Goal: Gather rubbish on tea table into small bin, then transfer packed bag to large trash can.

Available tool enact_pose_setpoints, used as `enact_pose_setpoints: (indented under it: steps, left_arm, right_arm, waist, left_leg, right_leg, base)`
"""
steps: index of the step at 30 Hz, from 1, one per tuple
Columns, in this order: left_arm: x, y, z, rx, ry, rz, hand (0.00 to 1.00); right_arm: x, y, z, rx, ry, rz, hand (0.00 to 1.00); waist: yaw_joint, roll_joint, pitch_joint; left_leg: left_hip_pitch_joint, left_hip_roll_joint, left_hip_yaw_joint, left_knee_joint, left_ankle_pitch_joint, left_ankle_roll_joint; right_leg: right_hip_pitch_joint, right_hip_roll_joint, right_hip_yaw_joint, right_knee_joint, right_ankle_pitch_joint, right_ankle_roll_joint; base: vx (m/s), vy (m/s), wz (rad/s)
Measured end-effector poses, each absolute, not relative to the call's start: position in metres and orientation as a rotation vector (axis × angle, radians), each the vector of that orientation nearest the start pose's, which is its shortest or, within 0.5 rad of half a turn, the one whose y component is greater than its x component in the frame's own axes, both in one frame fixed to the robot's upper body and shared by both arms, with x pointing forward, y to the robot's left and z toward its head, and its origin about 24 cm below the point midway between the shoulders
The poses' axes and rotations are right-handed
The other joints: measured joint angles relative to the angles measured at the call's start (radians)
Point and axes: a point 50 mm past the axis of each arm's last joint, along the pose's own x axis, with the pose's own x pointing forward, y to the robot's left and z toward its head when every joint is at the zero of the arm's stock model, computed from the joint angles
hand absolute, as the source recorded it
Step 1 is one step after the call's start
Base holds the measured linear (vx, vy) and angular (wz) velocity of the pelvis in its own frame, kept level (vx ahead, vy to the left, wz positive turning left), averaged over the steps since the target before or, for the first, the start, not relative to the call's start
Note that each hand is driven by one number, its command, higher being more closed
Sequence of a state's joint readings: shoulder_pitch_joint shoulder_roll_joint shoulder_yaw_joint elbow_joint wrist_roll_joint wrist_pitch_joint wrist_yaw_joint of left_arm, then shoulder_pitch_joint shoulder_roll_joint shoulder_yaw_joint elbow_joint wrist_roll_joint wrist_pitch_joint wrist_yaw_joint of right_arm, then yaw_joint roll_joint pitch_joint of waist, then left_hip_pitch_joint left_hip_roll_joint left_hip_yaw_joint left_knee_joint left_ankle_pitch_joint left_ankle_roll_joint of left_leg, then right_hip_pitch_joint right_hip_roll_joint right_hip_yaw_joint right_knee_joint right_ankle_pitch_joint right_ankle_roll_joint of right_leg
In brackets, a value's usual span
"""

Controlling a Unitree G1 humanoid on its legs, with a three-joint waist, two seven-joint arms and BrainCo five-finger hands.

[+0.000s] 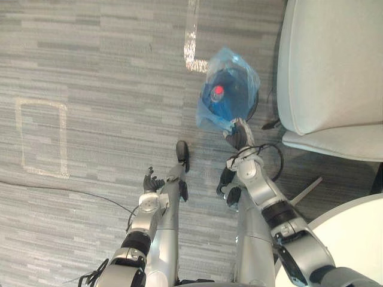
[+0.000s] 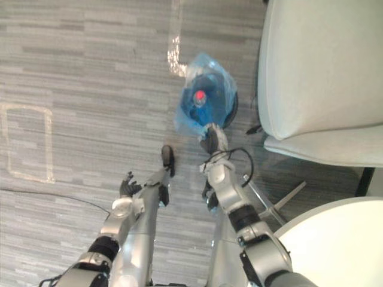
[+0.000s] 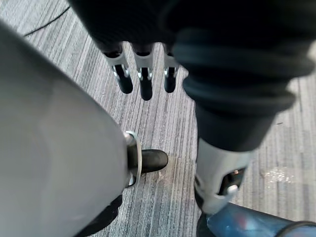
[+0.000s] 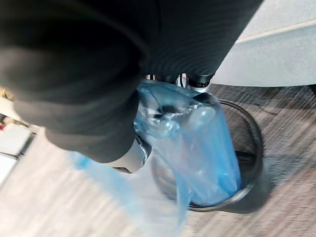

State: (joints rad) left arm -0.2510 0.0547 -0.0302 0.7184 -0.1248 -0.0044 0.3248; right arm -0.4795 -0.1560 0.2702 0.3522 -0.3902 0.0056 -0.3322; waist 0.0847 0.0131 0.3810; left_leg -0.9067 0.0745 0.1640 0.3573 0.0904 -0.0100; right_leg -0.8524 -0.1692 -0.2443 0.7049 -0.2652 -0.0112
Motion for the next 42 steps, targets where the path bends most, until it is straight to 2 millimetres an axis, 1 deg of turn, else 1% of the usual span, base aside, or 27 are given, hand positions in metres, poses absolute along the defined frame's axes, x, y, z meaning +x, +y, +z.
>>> enact_pose_setpoints:
  steps: [2, 6, 7, 8, 9, 10, 12, 13, 15, 16, 17, 21, 24, 26, 27, 28, 29, 31, 32, 34, 35, 37, 39, 40, 42]
  left_arm:
    - [0.261, 0.164, -0.061, 0.053, 0.502, 0.285, 0.00]
    - [0.246, 0.168, -0.075, 0.084, 0.560, 0.281, 0.00]
    - [0.242, 0.167, -0.080, 0.096, 0.590, 0.266, 0.00]
    - [0.238, 0.167, -0.083, 0.097, 0.608, 0.259, 0.00]
    - [0.237, 0.167, -0.085, 0.099, 0.613, 0.255, 0.00]
    - [0.233, 0.167, -0.087, 0.105, 0.624, 0.250, 0.00]
    - [0.221, 0.165, -0.097, 0.113, 0.669, 0.238, 0.00]
    - [0.219, 0.165, -0.099, 0.114, 0.679, 0.234, 0.00]
    - [0.205, 0.162, -0.109, 0.153, 0.734, 0.200, 0.00]
    - [0.203, 0.161, -0.111, 0.161, 0.745, 0.193, 0.00]
    - [0.195, 0.162, -0.118, 0.171, 0.783, 0.177, 0.00]
    - [0.181, 0.170, -0.127, 0.215, 0.846, 0.169, 0.00]
    - [0.178, 0.174, -0.127, 0.268, 0.845, 0.133, 0.00]
    - [0.177, 0.174, -0.123, 0.304, 0.814, 0.102, 0.00]
    - [0.180, 0.173, -0.120, 0.306, 0.790, 0.096, 0.00]
    - [0.182, 0.171, -0.115, 0.312, 0.753, 0.082, 0.00]
    - [0.183, 0.169, -0.112, 0.314, 0.735, 0.070, 0.00]
    - [0.192, 0.159, -0.093, 0.316, 0.618, 0.017, 0.00]
    - [0.194, 0.157, -0.090, 0.312, 0.596, 0.001, 0.00]
    - [0.204, 0.150, -0.067, 0.302, 0.465, -0.034, 0.00]
    - [0.207, 0.148, -0.059, 0.300, 0.420, -0.045, 0.00]
    - [0.211, 0.146, -0.050, 0.303, 0.371, -0.059, 0.00]
    - [0.217, 0.143, -0.035, 0.297, 0.295, -0.067, 0.00]
    - [0.217, 0.143, -0.033, 0.296, 0.284, -0.068, 0.00]
    - [0.220, 0.142, -0.022, 0.310, 0.227, -0.086, 0.00]
  right_arm:
    - [0.326, -0.103, 0.089, -0.613, -0.251, -0.005, 1.00]
    - [0.313, -0.096, 0.072, -0.582, -0.199, 0.042, 1.00]
    - [0.306, -0.096, 0.064, -0.569, -0.170, 0.059, 1.00]
    - [0.302, -0.095, 0.058, -0.557, -0.147, 0.075, 1.00]
    - [0.300, -0.094, 0.056, -0.552, -0.140, 0.082, 1.00]
    - [0.296, -0.093, 0.052, -0.536, -0.125, 0.097, 1.00]
    - [0.285, -0.087, 0.047, -0.488, -0.111, 0.132, 1.00]
    - [0.283, -0.087, 0.047, -0.477, -0.110, 0.135, 1.00]
    - [0.274, -0.086, 0.040, -0.435, -0.088, 0.163, 1.00]
    - [0.273, -0.086, 0.039, -0.432, -0.084, 0.168, 1.00]
    - [0.270, -0.085, 0.036, -0.425, -0.074, 0.191, 1.00]
    - [0.269, -0.088, 0.034, -0.413, -0.056, 0.252, 1.00]
    - [0.268, -0.088, 0.032, -0.416, -0.051, 0.292, 1.00]
    - [0.265, -0.088, 0.034, -0.422, -0.063, 0.334, 1.00]
    - [0.265, -0.088, 0.036, -0.414, -0.070, 0.351, 1.00]
    - [0.263, -0.088, 0.042, -0.420, -0.098, 0.377, 1.00]
    - [0.263, -0.089, 0.044, -0.424, -0.108, 0.387, 1.00]
    - [0.261, -0.089, 0.058, -0.428, -0.166, 0.443, 1.00]
    - [0.261, -0.089, 0.060, -0.425, -0.175, 0.454, 1.00]
    - [0.262, -0.088, 0.075, -0.423, -0.242, 0.498, 1.00]
    - [0.262, -0.088, 0.080, -0.427, -0.264, 0.512, 1.00]
    - [0.264, -0.087, 0.085, -0.440, -0.285, 0.539, 1.00]
    - [0.262, -0.085, 0.092, -0.442, -0.309, 0.582, 1.00]
    - [0.261, -0.084, 0.094, -0.442, -0.318, 0.591, 1.00]
    - [0.259, -0.078, 0.107, -0.429, -0.375, 0.638, 1.00]
  waist:
    - [-0.001, -0.008, -0.005]
    - [-0.004, -0.042, -0.025]
    - [-0.006, -0.048, -0.029]
    - [-0.009, -0.053, -0.032]
    - [-0.010, -0.056, -0.034]
    - [-0.015, -0.063, -0.042]
    - [-0.028, -0.078, -0.077]
    - [-0.028, -0.079, -0.083]
    - [-0.030, -0.080, -0.133]
    - [-0.030, -0.079, -0.142]
    - [-0.030, -0.077, -0.173]
    - [-0.036, -0.075, -0.211]
    - [-0.037, -0.074, -0.227]
    - [-0.039, -0.068, -0.247]
    - [-0.039, -0.064, -0.257]
    - [-0.039, -0.054, -0.269]
    - [-0.042, -0.051, -0.274]
    - [-0.043, -0.043, -0.281]
    - [-0.043, -0.043, -0.285]
    - [-0.046, -0.038, -0.299]
    - [-0.046, -0.035, -0.302]
    - [-0.047, -0.029, -0.307]
    - [-0.048, -0.018, -0.325]
    - [-0.048, -0.016, -0.327]
    - [-0.049, -0.009, -0.332]
  left_leg:
    - [0.065, -0.003, 0.006, -0.033, 0.002, -0.002]
    - [0.198, -0.006, 0.009, -0.109, 0.009, -0.008]
    - [0.245, -0.007, 0.008, -0.131, 0.012, -0.008]
    - [0.280, -0.007, 0.008, -0.142, 0.016, -0.003]
    - [0.294, -0.007, 0.008, -0.147, 0.016, -0.002]
    - [0.324, -0.007, 0.010, -0.152, 0.016, -0.002]
    - [0.404, -0.006, 0.016, -0.195, 0.015, -0.003]
    - [0.421, -0.006, 0.017, -0.204, 0.015, -0.004]
    - [0.491, -0.007, 0.020, -0.257, 0.019, -0.009]
    - [0.499, -0.007, 0.019, -0.265, 0.020, -0.010]
    - [0.526, -0.005, 0.018, -0.289, 0.026, -0.015]
    - [0.622, -0.002, 0.019, -0.358, 0.040, -0.021]
    - [0.673, -0.005, 0.019, -0.383, 0.042, -0.021]
    - [0.712, -0.010, 0.019, -0.415, 0.050, -0.024]
    - [0.724, -0.014, 0.019, -0.428, 0.053, -0.025]
    - [0.740, -0.017, 0.018, -0.448, 0.063, -0.023]
    - [0.744, -0.016, 0.018, -0.456, 0.064, -0.021]
    - [0.769, -0.018, 0.020, -0.461, 0.064, -0.022]
    - [0.773, -0.019, 0.020, -0.461, 0.064, -0.022]
    - [0.779, -0.019, 0.022, -0.461, 0.063, -0.022]
    - [0.782, -0.017, 0.026, -0.461, 0.063, -0.022]
    - [0.793, -0.016, 0.030, -0.462, 0.063, -0.022]
    - [0.802, -0.014, 0.033, -0.467, 0.053, -0.033]
    - [0.802, -0.014, 0.033, -0.467, 0.053, -0.033]
    - [0.802, -0.012, 0.033, -0.468, 0.053, -0.033]
  right_leg:
    - [0.061, 0.003, 0.001, -0.032, 0.002, 0.003]
    - [0.190, 0.015, -0.005, -0.105, 0.008, 0.004]
    - [0.239, 0.019, -0.010, -0.131, 0.010, 0.008]
    - [0.278, 0.023, -0.011, -0.151, 0.012, 0.010]
    - [0.294, 0.025, -0.011, -0.159, 0.013, 0.011]
    - [0.326, 0.028, -0.010, -0.176, 0.013, 0.012]
    - [0.409, 0.042, -0.009, -0.232, 0.020, 0.018]
    - [0.426, 0.044, -0.008, -0.244, 0.022, 0.018]
    - [0.494, 0.059, -0.002, -0.307, 0.035, 0.025]
    - [0.505, 0.062, 0.000, -0.319, 0.039, 0.025]
    - [0.533, 0.074, 0.006, -0.361, 0.056, 0.027]
    - [0.640, 0.102, 0.029, -0.474, 0.100, 0.036]
    - [0.687, 0.106, 0.039, -0.518, 0.118, 0.041]
    - [0.716, 0.108, 0.051, -0.538, 0.126, 0.045]
    - [0.718, 0.108, 0.056, -0.539, 0.126, 0.046]
    - [0.721, 0.107, 0.064, -0.540, 0.130, 0.051]
    - [0.721, 0.107, 0.067, -0.543, 0.130, 0.051]
    - [0.748, 0.108, 0.080, -0.570, 0.146, 0.053]
    - [0.751, 0.108, 0.084, -0.572, 0.148, 0.053]
    - [0.752, 0.109, 0.097, -0.576, 0.158, 0.054]
    - [0.754, 0.110, 0.104, -0.581, 0.165, 0.054]
    - [0.771, 0.113, 0.111, -0.602, 0.177, 0.054]
    - [0.788, 0.116, 0.118, -0.625, 0.190, 0.055]
    - [0.788, 0.117, 0.119, -0.626, 0.191, 0.055]
    - [0.789, 0.120, 0.126, -0.637, 0.197, 0.060]
  base:
    - [0.04, -0.007, -0.07]
    - [0.07, -0.023, -0.04]
    - [0.11, -0.041, 0.01]
    - [0.12, -0.042, -0.01]
    - [0.09, -0.034, -0.05]
    - [0.12, -0.040, -0.08]
    - [0.14, -0.041, -0.11]
    - [0.13, -0.022, -0.12]
    - [0.14, -0.010, -0.11]
    - [0.14, 0.007, -0.18]
    - [0.14, 0.015, -0.22]
    - [0.11, 0.015, -0.18]
    - [0.03, 0.013, -0.14]
    - [-0.01, 0.022, -0.16]
    - [-0.01, 0.030, -0.15]
    - [-0.01, 0.026, -0.13]
    - [-0.03, 0.032, -0.14]
    - [-0.03, 0.033, -0.14]
    - [-0.04, 0.037, -0.16]
    - [-0.05, 0.031, -0.19]
    - [-0.05, 0.024, -0.18]
    - [-0.03, 0.022, -0.14]
    - [-0.03, 0.027, -0.10]
    - [-0.02, 0.025, -0.08]
    - [-0.01, 0.015, -0.09]
